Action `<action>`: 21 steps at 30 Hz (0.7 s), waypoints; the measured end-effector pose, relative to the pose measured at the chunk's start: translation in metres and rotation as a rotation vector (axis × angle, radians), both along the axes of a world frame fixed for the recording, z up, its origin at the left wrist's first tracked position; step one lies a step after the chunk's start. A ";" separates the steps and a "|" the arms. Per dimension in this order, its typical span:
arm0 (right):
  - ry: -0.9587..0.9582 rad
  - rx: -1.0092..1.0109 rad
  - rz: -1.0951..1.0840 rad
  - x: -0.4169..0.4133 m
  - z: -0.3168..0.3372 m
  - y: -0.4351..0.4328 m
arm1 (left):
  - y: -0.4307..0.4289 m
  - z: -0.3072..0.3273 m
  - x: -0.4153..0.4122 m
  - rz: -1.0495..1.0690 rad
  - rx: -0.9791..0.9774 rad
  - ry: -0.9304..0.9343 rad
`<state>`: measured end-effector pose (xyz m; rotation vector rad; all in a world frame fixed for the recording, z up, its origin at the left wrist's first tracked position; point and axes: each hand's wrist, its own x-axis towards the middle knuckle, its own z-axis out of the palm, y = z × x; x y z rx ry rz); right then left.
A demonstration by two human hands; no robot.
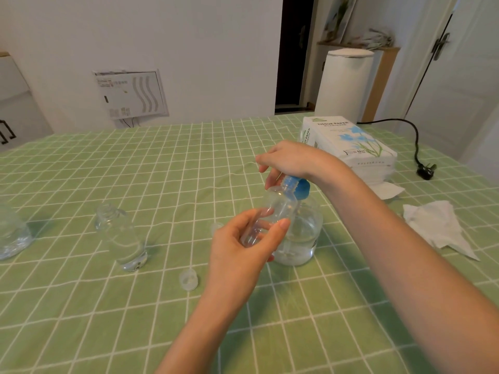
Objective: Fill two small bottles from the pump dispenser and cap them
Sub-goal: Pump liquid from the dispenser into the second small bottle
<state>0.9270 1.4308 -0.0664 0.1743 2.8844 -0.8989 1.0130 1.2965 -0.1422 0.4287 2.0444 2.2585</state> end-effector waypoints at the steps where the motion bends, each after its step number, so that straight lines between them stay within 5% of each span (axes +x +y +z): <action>1: 0.002 -0.001 -0.004 0.000 0.000 0.000 | 0.000 0.000 0.000 0.001 0.002 -0.001; 21: 0.017 0.013 0.001 0.000 0.006 0.001 | 0.001 0.002 0.000 0.000 -0.001 0.001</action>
